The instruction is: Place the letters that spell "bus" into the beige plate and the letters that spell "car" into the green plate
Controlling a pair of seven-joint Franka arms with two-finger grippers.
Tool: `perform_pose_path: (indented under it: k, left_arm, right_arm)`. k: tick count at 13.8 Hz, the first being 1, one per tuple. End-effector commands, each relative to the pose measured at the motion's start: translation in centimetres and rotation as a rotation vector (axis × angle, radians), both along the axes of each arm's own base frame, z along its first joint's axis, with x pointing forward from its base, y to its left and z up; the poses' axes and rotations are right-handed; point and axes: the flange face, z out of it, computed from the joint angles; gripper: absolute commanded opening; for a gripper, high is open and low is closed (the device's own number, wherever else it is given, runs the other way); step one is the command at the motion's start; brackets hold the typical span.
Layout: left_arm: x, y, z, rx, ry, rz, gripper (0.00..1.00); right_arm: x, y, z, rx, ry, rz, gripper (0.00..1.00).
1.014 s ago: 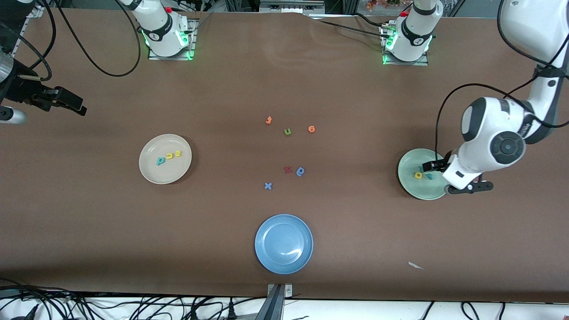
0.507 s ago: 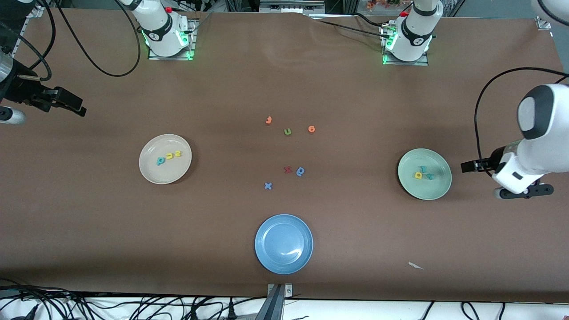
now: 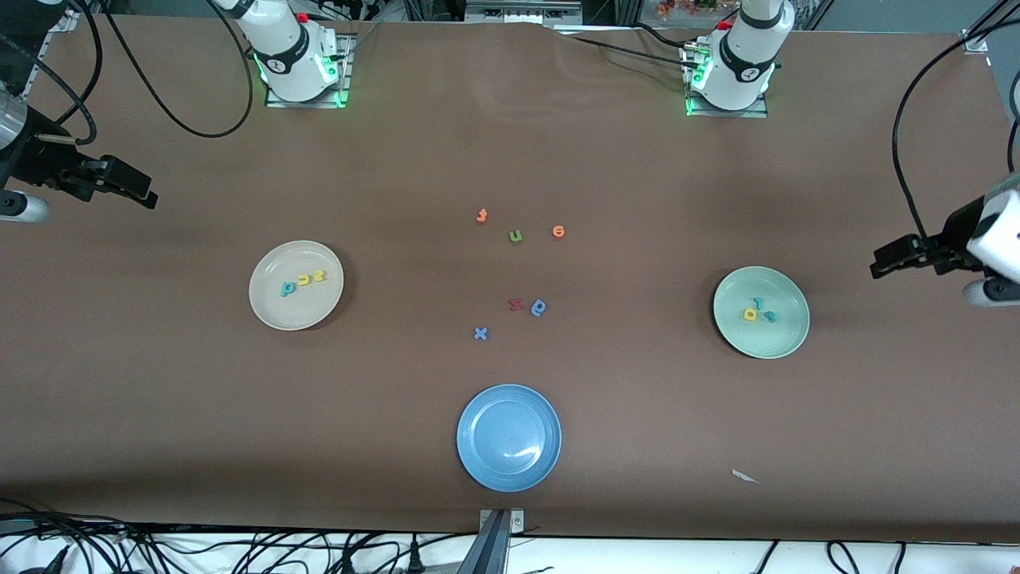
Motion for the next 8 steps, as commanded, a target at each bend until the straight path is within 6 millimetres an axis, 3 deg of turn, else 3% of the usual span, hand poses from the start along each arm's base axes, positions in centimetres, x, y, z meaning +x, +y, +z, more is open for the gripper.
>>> perform_pose_path:
  k: [1,8]
  left_arm:
    - [-1.60,-0.76,2.02,-0.014,-0.029,-0.038,1.00]
    - [-2.26,-0.80,2.57,-0.016,0.009,-0.042,1.00]
  right_arm:
    - [-0.32,0.07,0.49,-0.011,-0.011,0.015,1.00]
    - [-0.30,0.07,0.50,-0.011,-0.013,0.015,1.00]
